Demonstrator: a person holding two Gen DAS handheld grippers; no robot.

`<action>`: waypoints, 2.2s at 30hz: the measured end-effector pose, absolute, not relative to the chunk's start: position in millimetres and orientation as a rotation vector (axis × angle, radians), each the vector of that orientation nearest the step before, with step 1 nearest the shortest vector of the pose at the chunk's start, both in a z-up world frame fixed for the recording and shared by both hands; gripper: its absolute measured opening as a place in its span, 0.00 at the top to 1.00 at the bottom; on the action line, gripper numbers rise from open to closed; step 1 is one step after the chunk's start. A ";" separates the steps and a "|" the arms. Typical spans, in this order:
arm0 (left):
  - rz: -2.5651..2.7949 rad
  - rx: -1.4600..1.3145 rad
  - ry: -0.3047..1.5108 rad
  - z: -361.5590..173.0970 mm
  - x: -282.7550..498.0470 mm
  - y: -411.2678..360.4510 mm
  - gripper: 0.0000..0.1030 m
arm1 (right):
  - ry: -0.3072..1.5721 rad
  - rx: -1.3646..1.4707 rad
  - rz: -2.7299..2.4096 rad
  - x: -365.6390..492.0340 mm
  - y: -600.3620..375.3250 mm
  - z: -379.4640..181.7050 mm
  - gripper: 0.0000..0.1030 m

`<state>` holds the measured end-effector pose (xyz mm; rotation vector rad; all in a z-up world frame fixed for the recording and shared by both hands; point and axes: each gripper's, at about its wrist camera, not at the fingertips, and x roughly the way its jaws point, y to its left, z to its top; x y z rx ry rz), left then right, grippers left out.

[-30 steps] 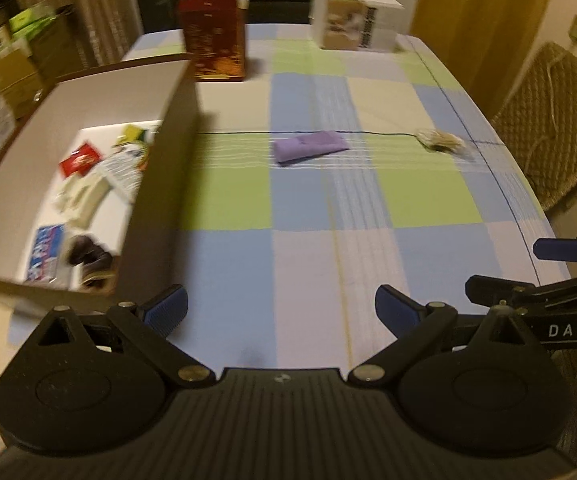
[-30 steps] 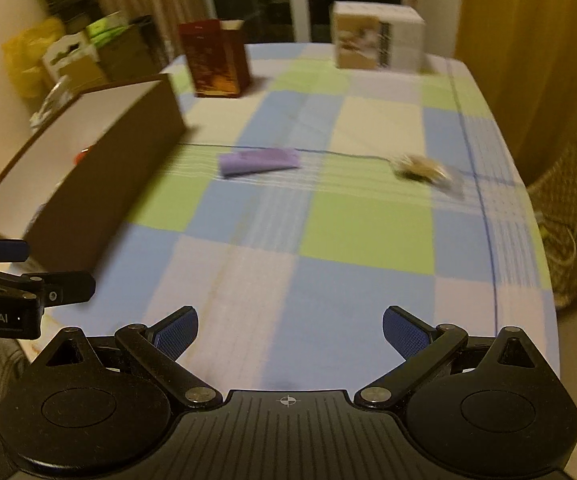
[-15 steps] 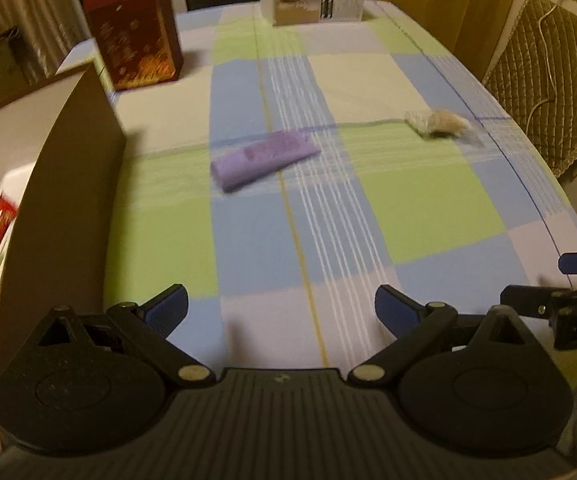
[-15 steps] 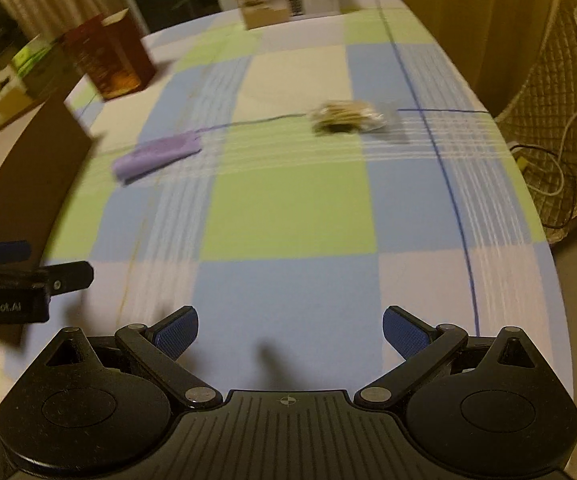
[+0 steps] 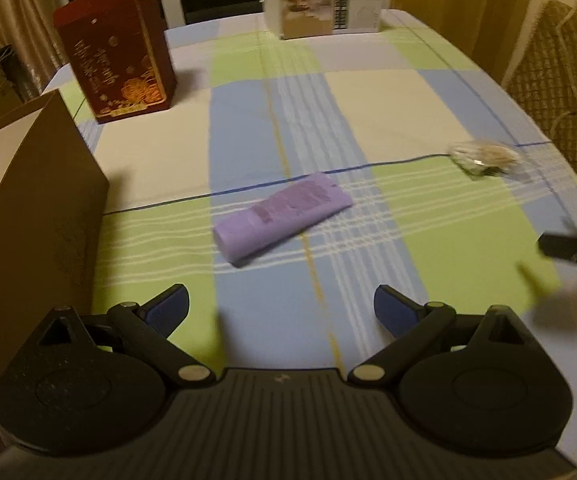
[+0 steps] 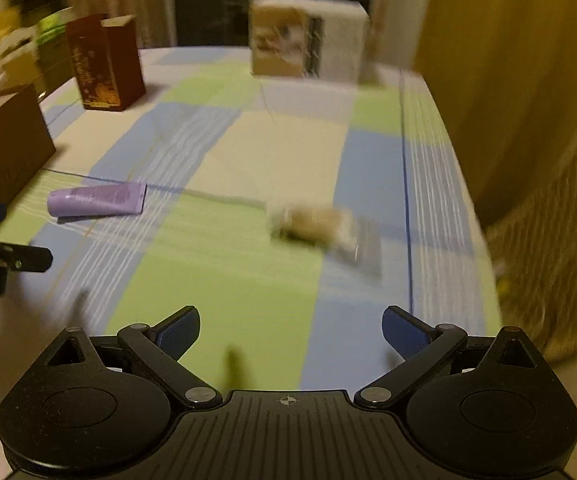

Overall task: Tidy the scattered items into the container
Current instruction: 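Withdraw both tools from the shoebox toward the purple tube and cotton swabs, then grasp the purple tube with left tool while right tool grasps the cotton swab bag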

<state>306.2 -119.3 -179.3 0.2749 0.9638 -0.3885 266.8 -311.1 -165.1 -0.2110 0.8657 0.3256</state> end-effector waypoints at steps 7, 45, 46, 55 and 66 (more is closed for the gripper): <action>-0.363 0.181 1.008 -183.4 327.5 -106.4 0.10 | 0.782 -0.386 0.452 309.0 -297.6 -183.1 0.00; -0.521 0.404 0.973 -178.5 340.0 -124.7 0.35 | 1.053 -0.223 0.484 269.3 -279.7 -191.6 0.56; -0.536 0.454 0.962 -180.0 343.2 -130.1 0.35 | 1.050 -0.219 0.487 270.5 -280.3 -191.5 0.56; -0.594 0.607 0.981 -204.7 380.3 -161.5 0.46 | 1.049 -0.147 0.498 277.5 -286.1 -189.4 0.56; -0.519 0.458 1.076 -199.9 353.6 -137.1 0.73 | 1.043 -0.178 0.543 274.3 -278.6 -187.8 0.56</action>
